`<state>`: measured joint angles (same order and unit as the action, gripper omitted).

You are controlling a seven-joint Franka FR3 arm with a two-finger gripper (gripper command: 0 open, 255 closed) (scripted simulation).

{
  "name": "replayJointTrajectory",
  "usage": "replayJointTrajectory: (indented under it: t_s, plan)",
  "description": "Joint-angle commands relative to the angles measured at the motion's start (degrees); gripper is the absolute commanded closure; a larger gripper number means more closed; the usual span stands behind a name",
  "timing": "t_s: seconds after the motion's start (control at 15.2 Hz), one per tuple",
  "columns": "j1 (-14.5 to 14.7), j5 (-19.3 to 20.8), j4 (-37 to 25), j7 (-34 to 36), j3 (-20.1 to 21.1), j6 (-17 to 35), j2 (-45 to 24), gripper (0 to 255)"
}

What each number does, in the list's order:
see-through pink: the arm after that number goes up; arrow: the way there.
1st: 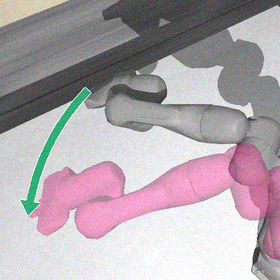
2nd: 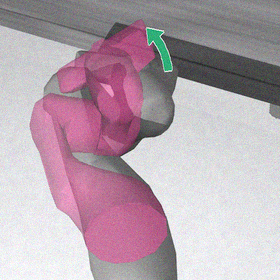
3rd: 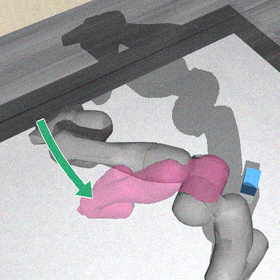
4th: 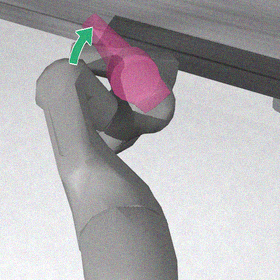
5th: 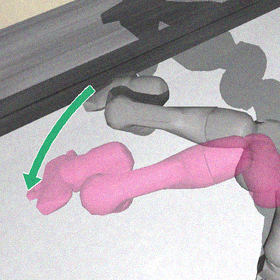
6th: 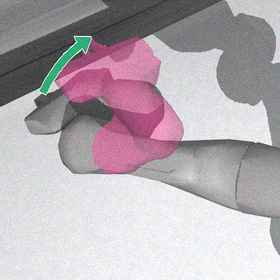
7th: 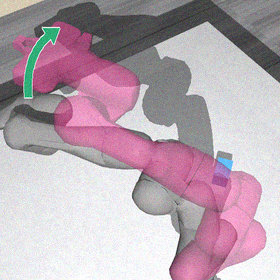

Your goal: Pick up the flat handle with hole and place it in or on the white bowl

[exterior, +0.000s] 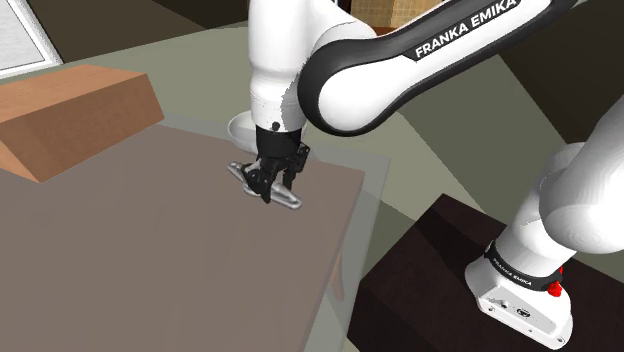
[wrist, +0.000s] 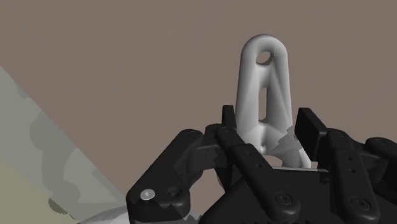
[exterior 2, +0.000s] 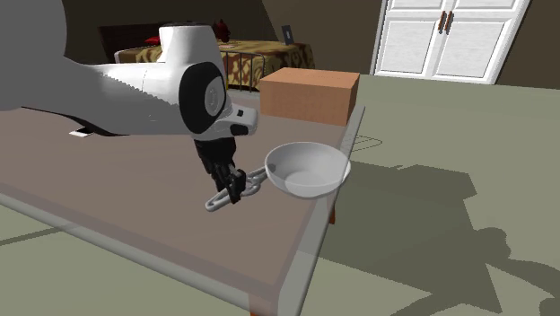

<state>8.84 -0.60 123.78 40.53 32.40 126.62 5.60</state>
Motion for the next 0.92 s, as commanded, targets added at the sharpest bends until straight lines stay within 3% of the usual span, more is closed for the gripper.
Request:
replayJointTrajectory:
  t_s: [0.0, 0.46, 0.86]
  plan:
    - [0.1, -0.1, 0.2, 0.0, 0.2, 0.2, -0.3, 255]
    - [0.1, -0.1, 0.2, 0.0, 0.1, 0.2, -0.4, 255]
    - [0.1, -1.2, -2.9, -0.9, -0.3, -4.4, 1.4, 255]
